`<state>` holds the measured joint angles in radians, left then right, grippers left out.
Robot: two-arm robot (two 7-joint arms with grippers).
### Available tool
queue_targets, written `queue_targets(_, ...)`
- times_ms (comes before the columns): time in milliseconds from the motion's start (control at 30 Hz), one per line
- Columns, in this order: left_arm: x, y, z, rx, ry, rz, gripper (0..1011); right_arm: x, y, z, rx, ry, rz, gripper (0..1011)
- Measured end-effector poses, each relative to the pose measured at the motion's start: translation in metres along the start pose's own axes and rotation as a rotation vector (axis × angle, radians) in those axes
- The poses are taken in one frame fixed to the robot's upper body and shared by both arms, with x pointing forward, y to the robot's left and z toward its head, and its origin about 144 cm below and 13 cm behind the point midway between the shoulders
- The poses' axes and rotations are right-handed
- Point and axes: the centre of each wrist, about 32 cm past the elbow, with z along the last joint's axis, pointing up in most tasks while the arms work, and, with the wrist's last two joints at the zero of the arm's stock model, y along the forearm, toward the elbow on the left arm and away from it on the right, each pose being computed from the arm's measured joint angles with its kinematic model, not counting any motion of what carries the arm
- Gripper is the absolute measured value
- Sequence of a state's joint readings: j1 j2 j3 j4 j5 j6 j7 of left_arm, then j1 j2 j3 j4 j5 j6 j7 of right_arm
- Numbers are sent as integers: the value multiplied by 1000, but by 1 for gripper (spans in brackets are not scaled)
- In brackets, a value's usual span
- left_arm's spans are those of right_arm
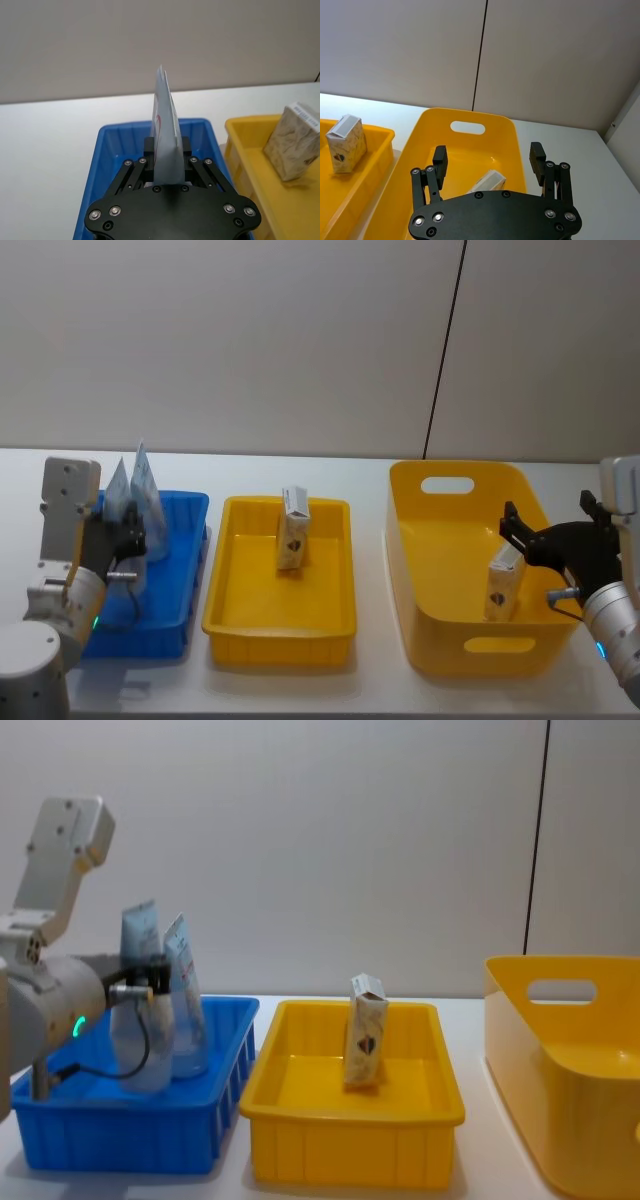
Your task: Bimanual collaborative sorting of washing and personal care products
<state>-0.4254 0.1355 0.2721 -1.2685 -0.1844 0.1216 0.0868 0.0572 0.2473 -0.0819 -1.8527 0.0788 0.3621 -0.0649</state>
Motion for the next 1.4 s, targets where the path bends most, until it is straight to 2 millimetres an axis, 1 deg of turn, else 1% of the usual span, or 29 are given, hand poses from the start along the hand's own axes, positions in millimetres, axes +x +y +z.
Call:
queue_targets(233, -1, 7, 16, -102, 1, -46, 254, 0, 0, 0, 0, 0, 0, 1002)
queue_targets(767, -6, 18, 41, -247, 21, -163, 254, 0, 1, 0, 0, -2, 16, 1002)
queue_targets(1033, -15, 20, 51, -293, 32, -254, 254, -2, 5, 0, -1, -11, 90, 1002)
queue_targets(1400, -36, 21, 63, -341, 40, -383, 254, -6, 16, 2, -1, -25, 228, 1002)
